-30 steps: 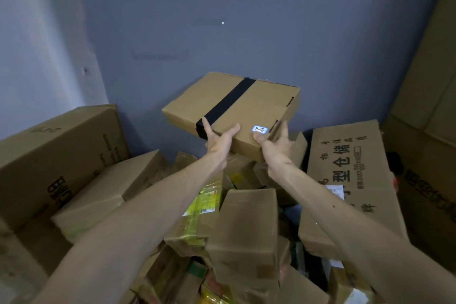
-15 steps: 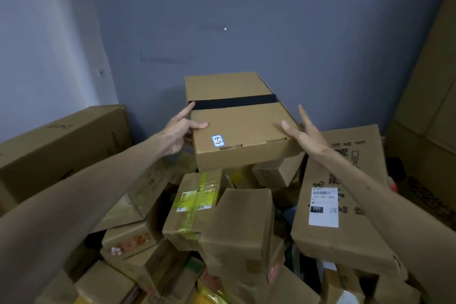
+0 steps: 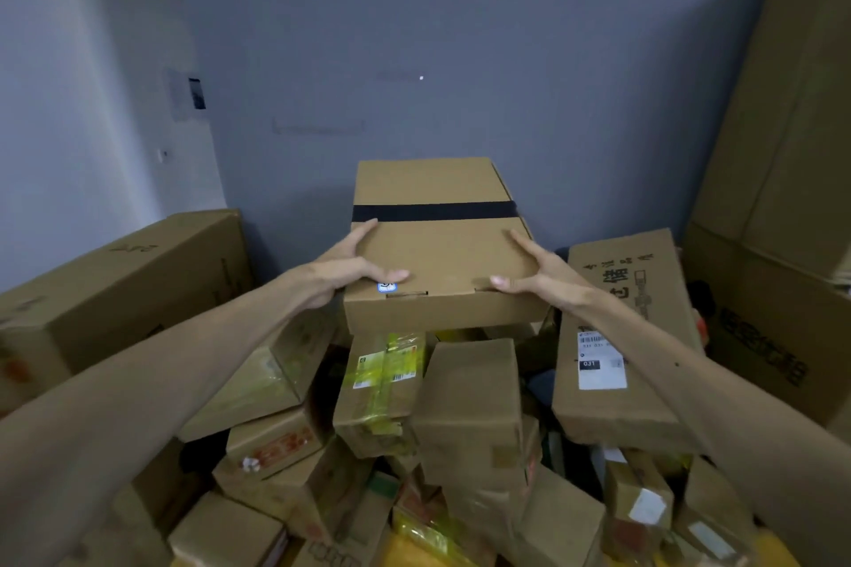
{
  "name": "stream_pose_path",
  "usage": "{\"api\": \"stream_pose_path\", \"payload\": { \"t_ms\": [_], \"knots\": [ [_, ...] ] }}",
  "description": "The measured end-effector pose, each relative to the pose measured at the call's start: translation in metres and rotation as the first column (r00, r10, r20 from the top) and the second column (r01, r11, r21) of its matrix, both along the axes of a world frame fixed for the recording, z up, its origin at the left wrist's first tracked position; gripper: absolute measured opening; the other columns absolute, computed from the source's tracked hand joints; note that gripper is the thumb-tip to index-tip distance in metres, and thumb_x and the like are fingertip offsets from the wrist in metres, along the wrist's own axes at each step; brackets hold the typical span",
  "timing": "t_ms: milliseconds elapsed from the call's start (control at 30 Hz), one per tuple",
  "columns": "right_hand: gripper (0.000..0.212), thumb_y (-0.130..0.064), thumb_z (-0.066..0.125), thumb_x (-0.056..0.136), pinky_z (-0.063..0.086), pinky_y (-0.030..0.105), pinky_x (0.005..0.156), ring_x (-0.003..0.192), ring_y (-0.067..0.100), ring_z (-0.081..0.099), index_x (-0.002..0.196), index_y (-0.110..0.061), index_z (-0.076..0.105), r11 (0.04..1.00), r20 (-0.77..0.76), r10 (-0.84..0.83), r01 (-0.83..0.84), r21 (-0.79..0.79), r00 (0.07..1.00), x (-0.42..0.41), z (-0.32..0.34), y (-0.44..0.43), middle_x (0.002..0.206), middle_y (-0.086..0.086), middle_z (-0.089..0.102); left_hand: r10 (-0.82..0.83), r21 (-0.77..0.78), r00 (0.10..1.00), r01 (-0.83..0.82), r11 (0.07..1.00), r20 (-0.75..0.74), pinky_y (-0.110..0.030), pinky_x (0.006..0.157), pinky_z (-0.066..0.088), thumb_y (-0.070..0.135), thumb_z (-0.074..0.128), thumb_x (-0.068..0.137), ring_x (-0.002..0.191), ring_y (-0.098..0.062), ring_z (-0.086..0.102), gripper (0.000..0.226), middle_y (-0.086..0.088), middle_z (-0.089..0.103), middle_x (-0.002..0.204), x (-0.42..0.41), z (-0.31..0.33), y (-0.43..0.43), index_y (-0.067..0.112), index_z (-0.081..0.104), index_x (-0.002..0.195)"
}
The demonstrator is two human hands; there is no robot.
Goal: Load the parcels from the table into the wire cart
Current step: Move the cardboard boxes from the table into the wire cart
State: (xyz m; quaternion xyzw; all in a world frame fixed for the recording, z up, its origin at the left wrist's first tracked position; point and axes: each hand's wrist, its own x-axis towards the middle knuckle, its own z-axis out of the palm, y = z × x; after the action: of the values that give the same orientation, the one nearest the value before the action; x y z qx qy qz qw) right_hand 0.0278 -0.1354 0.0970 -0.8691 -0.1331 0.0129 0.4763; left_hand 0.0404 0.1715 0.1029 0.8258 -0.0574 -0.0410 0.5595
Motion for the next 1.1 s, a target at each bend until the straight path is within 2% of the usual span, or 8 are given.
{"api": "stream_pose_path", "payload": {
  "t_ms": [167,267,367,467,667,767,900,1100],
  "knots": [
    [0.107,-0.053,0.079,0.062,0.033,0.032,0.108,0.130,0.018,0.039,0.153,-0.037,0.026,0.985,0.004,-0.132,0.131,0.109,0.991,-0.054,-0.018,0.026,0.150,-0.002,0.033,0.009,-0.080,0.984,0.005,0.997,0.178,-0.025,0.102,0.039,0.034,0.093,0.057,0.122,-0.010,0.046,0.107,0.010,0.044,0.140,-0.040,-0.020,0.017,0.034,0.037,0.149],
    [0.095,-0.048,0.079,0.072,0.032,0.029,0.107,0.132,0.015,0.038,0.153,-0.037,0.030,0.959,0.055,-0.257,0.247,0.138,0.965,-0.096,-0.025,0.039,0.149,-0.003,0.035,-0.077,-0.097,0.973,0.100,0.990,0.218,-0.023,0.108,0.036,0.031,0.093,0.060,0.129,-0.008,0.044,0.105,0.010,0.040,0.146,-0.063,-0.036,0.021,0.034,0.037,0.149],
    [0.093,-0.043,0.078,0.078,0.030,0.026,0.107,0.129,0.011,0.036,0.154,-0.032,0.027,0.942,0.059,-0.332,0.327,0.082,0.941,-0.138,-0.026,0.042,0.148,-0.005,0.035,-0.153,-0.102,0.965,0.177,0.979,0.213,-0.020,0.103,0.034,0.027,0.092,0.065,0.130,-0.008,0.042,0.103,0.009,0.037,0.148,-0.082,-0.044,0.021,0.031,0.036,0.151],
    [0.098,-0.045,0.078,0.076,0.028,0.027,0.109,0.134,0.013,0.034,0.156,-0.029,0.023,0.913,0.074,-0.407,0.403,0.058,0.911,-0.180,-0.026,0.034,0.150,-0.006,0.034,-0.232,-0.087,0.947,0.257,0.963,0.223,-0.024,0.107,0.035,0.031,0.092,0.063,0.130,-0.009,0.042,0.106,0.009,0.036,0.146,-0.101,-0.045,0.008,0.032,0.034,0.152],
    [0.097,-0.044,0.075,0.081,0.030,0.023,0.099,0.123,0.008,0.035,0.157,-0.031,0.015,0.849,0.083,-0.529,0.528,0.035,0.845,-0.263,-0.026,0.006,0.136,-0.014,0.032,-0.345,-0.059,0.910,0.367,0.928,0.231,-0.034,0.115,0.033,0.044,0.093,0.057,0.136,-0.012,0.038,0.110,0.007,0.034,0.150,-0.145,-0.049,-0.035,0.038,0.034,0.149],
    [0.098,-0.046,0.076,0.080,0.032,0.027,0.101,0.125,0.011,0.037,0.156,-0.033,0.016,0.815,0.065,-0.580,0.578,0.045,0.812,-0.304,-0.033,-0.018,0.137,-0.013,0.034,-0.393,-0.081,0.890,0.420,0.904,0.233,-0.025,0.107,0.034,0.034,0.093,0.064,0.130,-0.010,0.041,0.104,0.004,0.035,0.150,-0.176,-0.054,-0.066,0.035,0.034,0.150],
    [0.096,-0.046,0.077,0.078,0.036,0.030,0.100,0.123,0.014,0.041,0.155,-0.036,0.021,0.754,0.033,-0.656,0.654,0.057,0.754,-0.365,-0.044,-0.051,0.136,-0.012,0.036,-0.454,-0.066,0.863,0.478,0.876,0.220,-0.027,0.107,0.035,0.037,0.093,0.061,0.130,-0.012,0.041,0.109,0.004,0.037,0.148,-0.220,-0.065,-0.112,0.032,0.032,0.151],
    [0.093,-0.040,0.078,0.080,0.029,0.023,0.098,0.122,0.007,0.034,0.155,-0.034,0.024,0.656,0.038,-0.755,0.753,0.058,0.655,-0.480,-0.076,-0.112,0.145,-0.010,0.033,-0.584,-0.019,0.798,0.592,0.805,0.146,-0.033,0.110,0.038,0.045,0.093,0.057,0.129,-0.014,0.043,0.114,0.006,0.039,0.145,-0.305,-0.093,-0.195,0.032,0.030,0.152]
  ]
}}
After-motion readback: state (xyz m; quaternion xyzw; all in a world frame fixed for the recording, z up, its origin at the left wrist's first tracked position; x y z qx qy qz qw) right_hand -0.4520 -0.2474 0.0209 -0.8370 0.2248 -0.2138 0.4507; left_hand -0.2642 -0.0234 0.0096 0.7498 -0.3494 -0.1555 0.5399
